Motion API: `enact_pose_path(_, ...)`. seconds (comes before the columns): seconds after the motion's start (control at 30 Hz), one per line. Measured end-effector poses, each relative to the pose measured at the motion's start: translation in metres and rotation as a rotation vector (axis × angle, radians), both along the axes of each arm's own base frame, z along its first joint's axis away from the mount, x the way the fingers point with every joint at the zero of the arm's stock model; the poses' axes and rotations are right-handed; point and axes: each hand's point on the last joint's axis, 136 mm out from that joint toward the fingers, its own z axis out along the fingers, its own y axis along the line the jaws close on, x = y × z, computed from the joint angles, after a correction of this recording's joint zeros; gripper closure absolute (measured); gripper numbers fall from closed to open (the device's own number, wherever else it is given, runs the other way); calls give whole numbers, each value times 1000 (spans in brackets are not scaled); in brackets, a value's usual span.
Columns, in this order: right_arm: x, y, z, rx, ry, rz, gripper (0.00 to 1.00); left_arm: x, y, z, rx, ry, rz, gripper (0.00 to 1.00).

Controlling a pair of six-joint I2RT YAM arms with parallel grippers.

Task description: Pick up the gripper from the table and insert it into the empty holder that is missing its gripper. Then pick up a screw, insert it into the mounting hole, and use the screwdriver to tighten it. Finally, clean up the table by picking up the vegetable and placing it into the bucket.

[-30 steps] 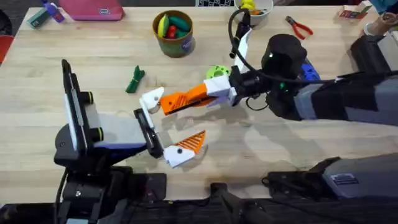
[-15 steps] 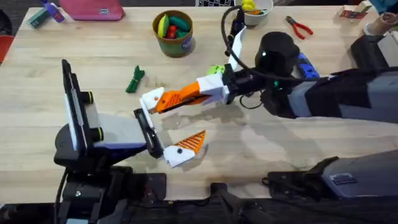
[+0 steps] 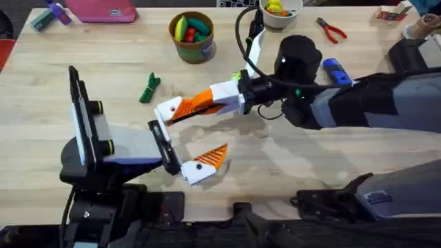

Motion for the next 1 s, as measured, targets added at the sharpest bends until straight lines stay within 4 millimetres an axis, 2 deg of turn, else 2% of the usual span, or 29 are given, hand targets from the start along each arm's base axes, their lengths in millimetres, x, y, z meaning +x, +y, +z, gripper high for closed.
enact_pose_path(1.0, 1, 0, -1, 17, 31, -15, 993, 0, 0, 0, 0, -1, 3, 13)
